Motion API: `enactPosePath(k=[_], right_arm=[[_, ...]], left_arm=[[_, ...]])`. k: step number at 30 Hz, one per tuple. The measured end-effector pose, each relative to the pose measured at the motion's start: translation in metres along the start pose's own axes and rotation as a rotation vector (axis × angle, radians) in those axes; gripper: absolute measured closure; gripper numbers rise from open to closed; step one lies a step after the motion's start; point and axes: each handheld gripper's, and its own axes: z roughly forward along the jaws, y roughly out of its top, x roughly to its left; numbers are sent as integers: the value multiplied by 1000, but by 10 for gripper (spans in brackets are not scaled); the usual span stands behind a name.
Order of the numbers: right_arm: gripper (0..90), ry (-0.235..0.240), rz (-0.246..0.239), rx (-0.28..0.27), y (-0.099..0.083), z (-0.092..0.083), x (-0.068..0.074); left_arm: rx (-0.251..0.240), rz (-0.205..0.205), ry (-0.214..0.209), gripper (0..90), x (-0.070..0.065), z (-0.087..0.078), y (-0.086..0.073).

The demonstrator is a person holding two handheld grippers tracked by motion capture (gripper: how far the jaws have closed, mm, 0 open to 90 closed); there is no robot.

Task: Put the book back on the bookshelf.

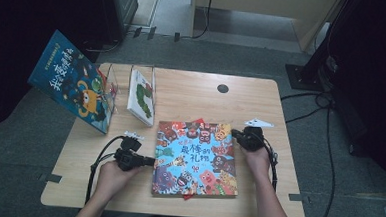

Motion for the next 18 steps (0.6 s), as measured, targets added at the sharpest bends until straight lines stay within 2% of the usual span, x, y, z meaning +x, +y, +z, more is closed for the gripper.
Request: enactPosePath(k=[8,13,15,18], right_arm=[[900,-2,2,10,-3,-8,-3],[900,29,-11,31,-5,-5,1],[900,13,-20,35,-4,-4,3],[900,16,-5,33,-4,-3,2]], left_arm=[[9,2,6,900,-1,0,1],[5,1,8,900,-1,0,1],[4,4,12,900,-2,0,0],[-4,-2,18,900,-3,0,-1]])
